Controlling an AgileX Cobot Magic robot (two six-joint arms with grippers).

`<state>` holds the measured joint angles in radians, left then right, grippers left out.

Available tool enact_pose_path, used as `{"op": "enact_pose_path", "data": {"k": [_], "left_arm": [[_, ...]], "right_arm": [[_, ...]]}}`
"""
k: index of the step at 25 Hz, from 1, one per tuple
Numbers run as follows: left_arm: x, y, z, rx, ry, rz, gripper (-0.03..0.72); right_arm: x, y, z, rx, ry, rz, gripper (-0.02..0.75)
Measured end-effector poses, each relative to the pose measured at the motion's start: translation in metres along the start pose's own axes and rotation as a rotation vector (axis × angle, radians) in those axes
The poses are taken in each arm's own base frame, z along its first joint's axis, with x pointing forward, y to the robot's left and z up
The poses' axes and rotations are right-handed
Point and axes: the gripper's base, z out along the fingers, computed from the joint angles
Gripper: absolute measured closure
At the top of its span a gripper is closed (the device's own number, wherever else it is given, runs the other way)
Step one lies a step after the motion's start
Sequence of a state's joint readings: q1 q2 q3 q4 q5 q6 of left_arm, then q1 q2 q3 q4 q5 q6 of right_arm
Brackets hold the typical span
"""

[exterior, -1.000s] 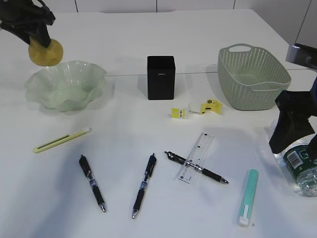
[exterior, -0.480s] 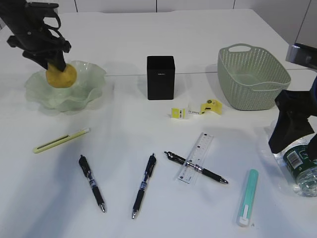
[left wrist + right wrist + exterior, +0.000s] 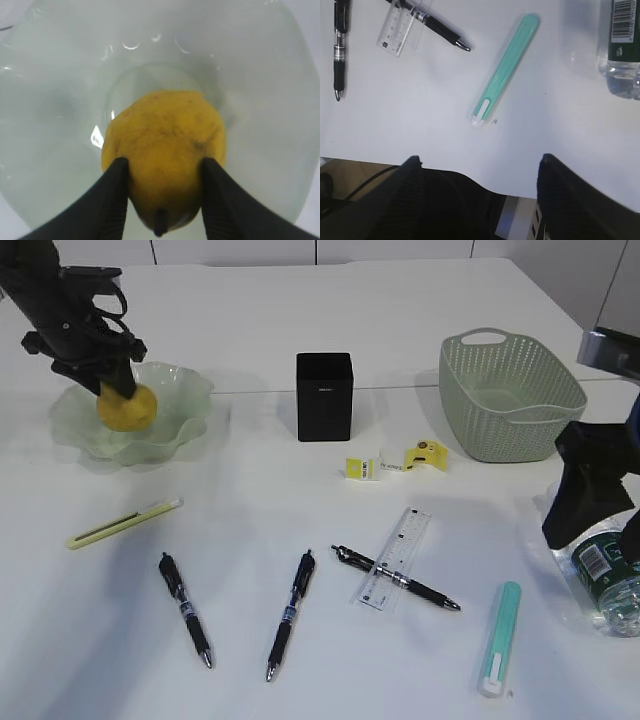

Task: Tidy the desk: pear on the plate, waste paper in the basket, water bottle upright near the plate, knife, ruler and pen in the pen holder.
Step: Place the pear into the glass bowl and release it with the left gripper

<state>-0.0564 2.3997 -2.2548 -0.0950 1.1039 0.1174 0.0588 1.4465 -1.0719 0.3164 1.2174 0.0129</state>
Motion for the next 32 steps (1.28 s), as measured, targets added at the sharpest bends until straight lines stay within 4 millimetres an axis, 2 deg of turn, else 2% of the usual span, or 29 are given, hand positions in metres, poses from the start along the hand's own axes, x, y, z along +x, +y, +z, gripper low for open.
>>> {"op": "enact_pose_path", "data": {"k": [11,32], "left_arm": [[0.005,0.007,0.017,0.006,0.033,-0.019,0.386],[0.006,0.006,0.021,0.024,0.032,-0.03,0.383]], "right_arm": [[0.0,0.0,0.0,0.0,0.0,0.0,0.186],[0.0,0.0,0.0,0.0,0.0,0.008,0.186]]}}
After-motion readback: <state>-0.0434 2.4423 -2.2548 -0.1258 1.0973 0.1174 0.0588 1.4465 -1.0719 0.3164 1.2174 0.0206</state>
